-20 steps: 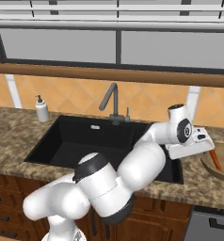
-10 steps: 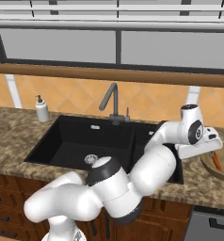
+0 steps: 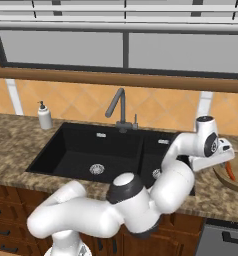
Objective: Pick the carrot from the sink and place it in the bowl. Then pick the bowl and place it in the microwave. Then close the microwave door and press the start button.
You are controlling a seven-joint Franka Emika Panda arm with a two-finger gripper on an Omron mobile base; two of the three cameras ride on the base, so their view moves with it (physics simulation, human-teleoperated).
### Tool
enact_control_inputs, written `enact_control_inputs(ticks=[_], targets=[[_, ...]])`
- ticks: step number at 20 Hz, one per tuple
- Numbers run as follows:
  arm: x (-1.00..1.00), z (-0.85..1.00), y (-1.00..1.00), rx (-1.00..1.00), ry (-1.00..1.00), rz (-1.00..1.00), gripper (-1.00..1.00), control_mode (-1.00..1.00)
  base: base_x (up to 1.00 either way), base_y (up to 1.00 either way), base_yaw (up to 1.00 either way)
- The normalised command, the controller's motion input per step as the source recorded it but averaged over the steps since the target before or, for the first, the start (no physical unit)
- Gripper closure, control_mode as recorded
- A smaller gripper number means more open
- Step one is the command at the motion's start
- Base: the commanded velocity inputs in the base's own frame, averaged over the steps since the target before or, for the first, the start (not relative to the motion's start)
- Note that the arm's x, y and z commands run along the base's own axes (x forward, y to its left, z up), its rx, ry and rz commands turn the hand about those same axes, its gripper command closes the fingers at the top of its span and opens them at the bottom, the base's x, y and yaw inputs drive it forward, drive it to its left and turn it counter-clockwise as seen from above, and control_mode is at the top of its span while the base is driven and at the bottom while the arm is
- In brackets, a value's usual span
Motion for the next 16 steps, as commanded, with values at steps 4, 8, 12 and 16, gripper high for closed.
enact_control_inputs(ticks=[4,8,12,16], targets=[[0.17,-0.28,-0.29,0.03,0.00,0.11,-1.00,-1.00,0.00,0.00,0.00],[0.14,-0.25,-0.35,0.04,0.00,0.12,-1.00,-1.00,0.00,0.00,0.00],[0.04,-0.34,-0.08,0.01,0.00,0.09,1.00,-1.00,0.00,0.00,0.00],[0.00,-0.14,0.01,0.00,0.00,0.02,1.00,-1.00,0.00,0.00,0.00]])
